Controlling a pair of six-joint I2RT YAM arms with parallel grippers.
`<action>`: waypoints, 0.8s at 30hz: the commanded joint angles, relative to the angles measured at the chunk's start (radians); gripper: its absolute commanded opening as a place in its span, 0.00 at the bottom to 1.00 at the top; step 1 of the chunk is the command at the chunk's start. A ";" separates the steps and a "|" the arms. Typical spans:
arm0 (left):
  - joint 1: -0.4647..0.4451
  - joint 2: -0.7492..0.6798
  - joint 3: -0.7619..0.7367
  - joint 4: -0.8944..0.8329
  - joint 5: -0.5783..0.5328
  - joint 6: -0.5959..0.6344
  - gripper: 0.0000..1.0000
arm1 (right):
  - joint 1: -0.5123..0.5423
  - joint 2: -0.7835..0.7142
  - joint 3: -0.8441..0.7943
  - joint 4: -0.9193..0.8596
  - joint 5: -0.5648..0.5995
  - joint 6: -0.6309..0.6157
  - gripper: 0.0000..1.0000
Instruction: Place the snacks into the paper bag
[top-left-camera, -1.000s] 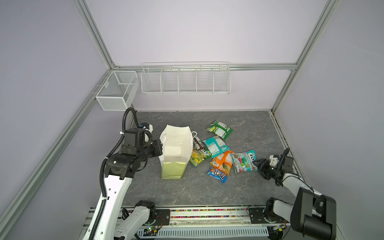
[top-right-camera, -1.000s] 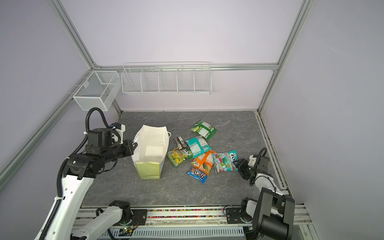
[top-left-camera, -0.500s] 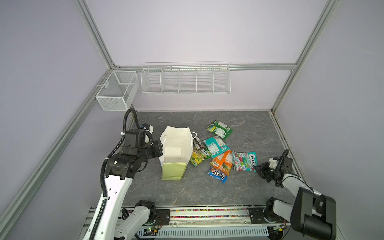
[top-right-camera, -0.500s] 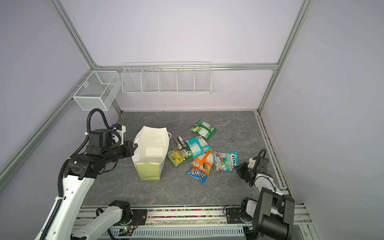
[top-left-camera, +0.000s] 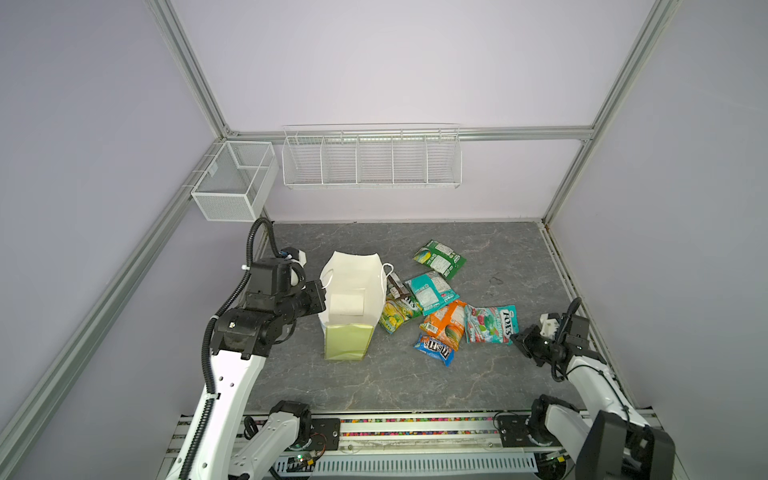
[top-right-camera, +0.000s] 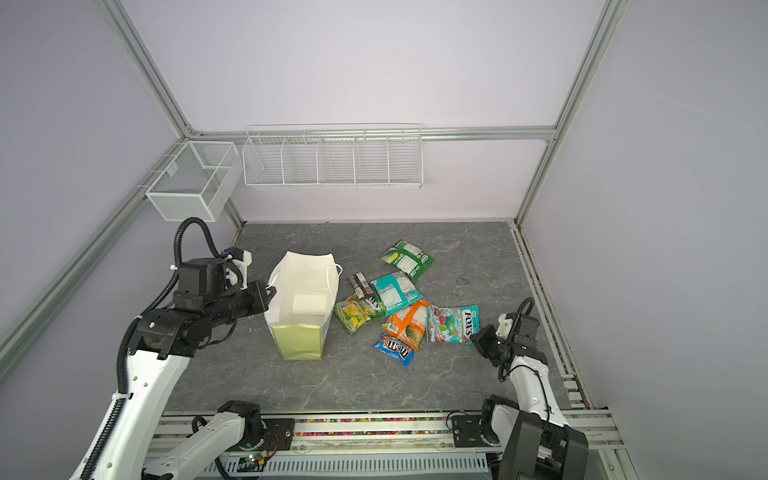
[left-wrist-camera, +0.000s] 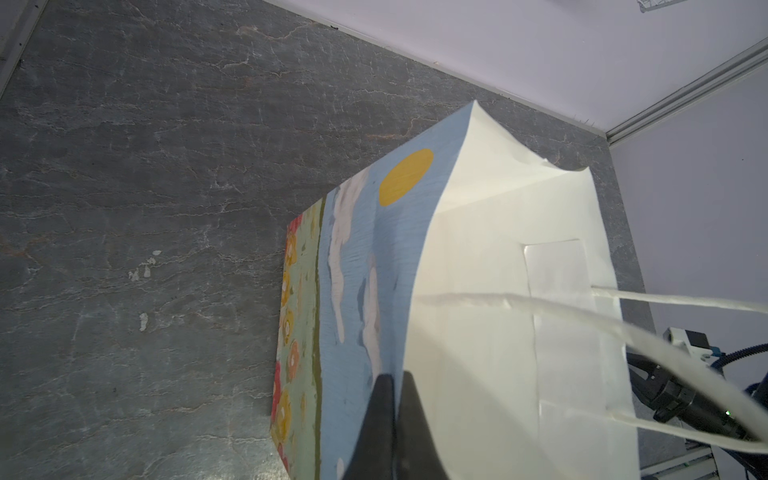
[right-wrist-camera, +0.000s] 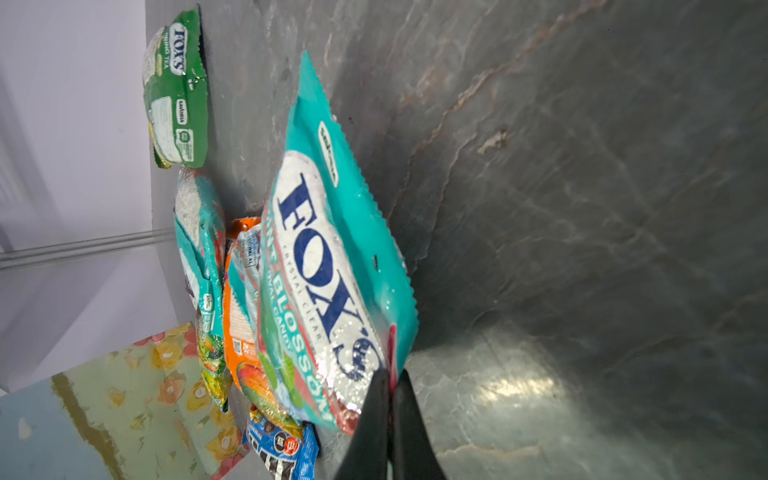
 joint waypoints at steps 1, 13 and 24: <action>-0.003 -0.015 -0.014 0.006 0.006 -0.011 0.00 | 0.018 -0.047 0.034 -0.060 0.003 -0.030 0.06; -0.003 -0.025 -0.021 0.007 0.008 -0.016 0.00 | 0.110 -0.179 0.100 -0.137 0.059 -0.040 0.06; -0.003 -0.026 -0.025 0.009 0.012 -0.020 0.00 | 0.175 -0.292 0.169 -0.180 0.075 -0.039 0.06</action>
